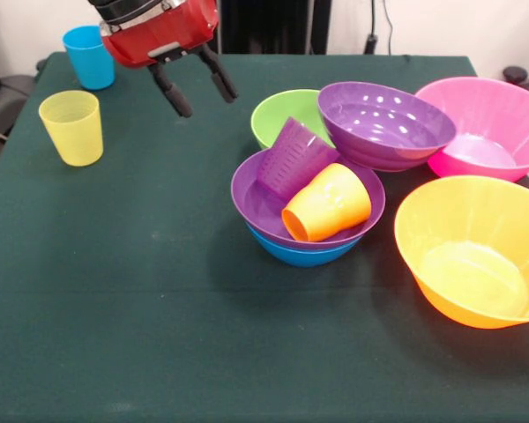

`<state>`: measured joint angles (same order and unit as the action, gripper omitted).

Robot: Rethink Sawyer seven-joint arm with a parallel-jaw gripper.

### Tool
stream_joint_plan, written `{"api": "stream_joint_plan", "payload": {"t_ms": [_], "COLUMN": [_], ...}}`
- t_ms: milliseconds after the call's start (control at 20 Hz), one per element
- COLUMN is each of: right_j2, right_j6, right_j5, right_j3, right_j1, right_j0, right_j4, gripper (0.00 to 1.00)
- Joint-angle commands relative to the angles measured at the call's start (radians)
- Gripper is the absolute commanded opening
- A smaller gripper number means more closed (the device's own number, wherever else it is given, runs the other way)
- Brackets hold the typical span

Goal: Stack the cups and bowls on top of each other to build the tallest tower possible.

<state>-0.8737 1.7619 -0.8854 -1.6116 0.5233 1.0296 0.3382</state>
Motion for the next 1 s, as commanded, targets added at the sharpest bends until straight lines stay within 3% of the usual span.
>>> {"api": "stream_joint_plan", "payload": {"t_ms": [50, 350, 600, 750, 1000], "right_j2": [-0.009, -0.019, -0.053, -0.025, 0.050], "right_j6": [-0.174, -0.174, -0.133, -0.198, -0.152], "right_j5": [-0.050, -0.051, -0.105, -0.146, -0.167], "right_j3": [-0.037, -0.053, -0.068, -0.027, 0.026], "right_j1": [-0.018, 0.029, 0.082, 0.122, 0.172], "right_j0": [-0.030, -0.034, -0.017, -0.051, -0.109], "right_j4": [0.039, 0.054, -0.020, 0.050, 0.127], "gripper": [1.00, 1.00, 1.00, 1.00, 1.00]}}
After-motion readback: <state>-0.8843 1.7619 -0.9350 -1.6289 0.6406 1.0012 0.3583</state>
